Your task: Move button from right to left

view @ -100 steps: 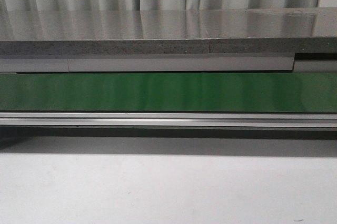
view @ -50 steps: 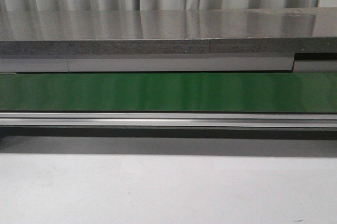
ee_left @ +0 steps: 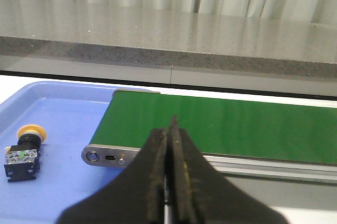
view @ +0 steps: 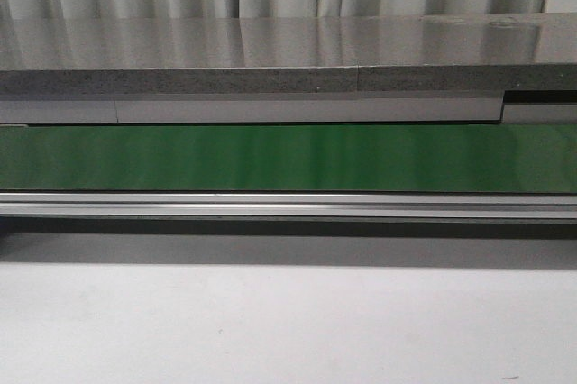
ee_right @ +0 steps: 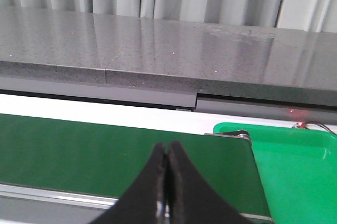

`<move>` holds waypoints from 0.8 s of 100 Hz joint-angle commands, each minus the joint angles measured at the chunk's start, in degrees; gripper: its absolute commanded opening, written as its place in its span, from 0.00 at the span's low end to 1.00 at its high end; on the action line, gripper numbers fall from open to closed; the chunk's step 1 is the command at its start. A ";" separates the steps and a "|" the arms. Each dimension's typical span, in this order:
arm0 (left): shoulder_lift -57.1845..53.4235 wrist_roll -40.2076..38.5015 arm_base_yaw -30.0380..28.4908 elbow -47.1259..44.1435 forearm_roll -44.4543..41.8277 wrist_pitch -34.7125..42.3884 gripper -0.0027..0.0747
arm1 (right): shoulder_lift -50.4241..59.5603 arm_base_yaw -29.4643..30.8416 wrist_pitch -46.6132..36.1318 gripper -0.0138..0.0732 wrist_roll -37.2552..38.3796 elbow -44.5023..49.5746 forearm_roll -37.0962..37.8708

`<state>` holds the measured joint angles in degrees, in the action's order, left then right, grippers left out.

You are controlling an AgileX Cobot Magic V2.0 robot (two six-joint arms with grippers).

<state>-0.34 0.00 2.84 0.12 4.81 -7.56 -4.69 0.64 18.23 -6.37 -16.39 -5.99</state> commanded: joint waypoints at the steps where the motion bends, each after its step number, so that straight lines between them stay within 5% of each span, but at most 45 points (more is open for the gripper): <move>1: -1.20 -0.46 -0.08 -2.57 0.62 4.34 0.01 | -0.67 0.04 -4.43 0.08 0.00 -1.57 -0.16; 52: -1.20 -0.46 -0.08 -2.57 0.62 4.34 0.01 | -0.67 0.04 -4.56 0.08 0.00 -1.36 0.35; 80: -1.20 -0.46 -0.08 -2.57 0.62 4.34 0.01 | -0.67 2.50 -26.36 0.08 6.37 8.16 5.28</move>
<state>-0.34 0.00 2.84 0.12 4.81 -7.56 -4.69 2.21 3.22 -4.04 -10.18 -4.32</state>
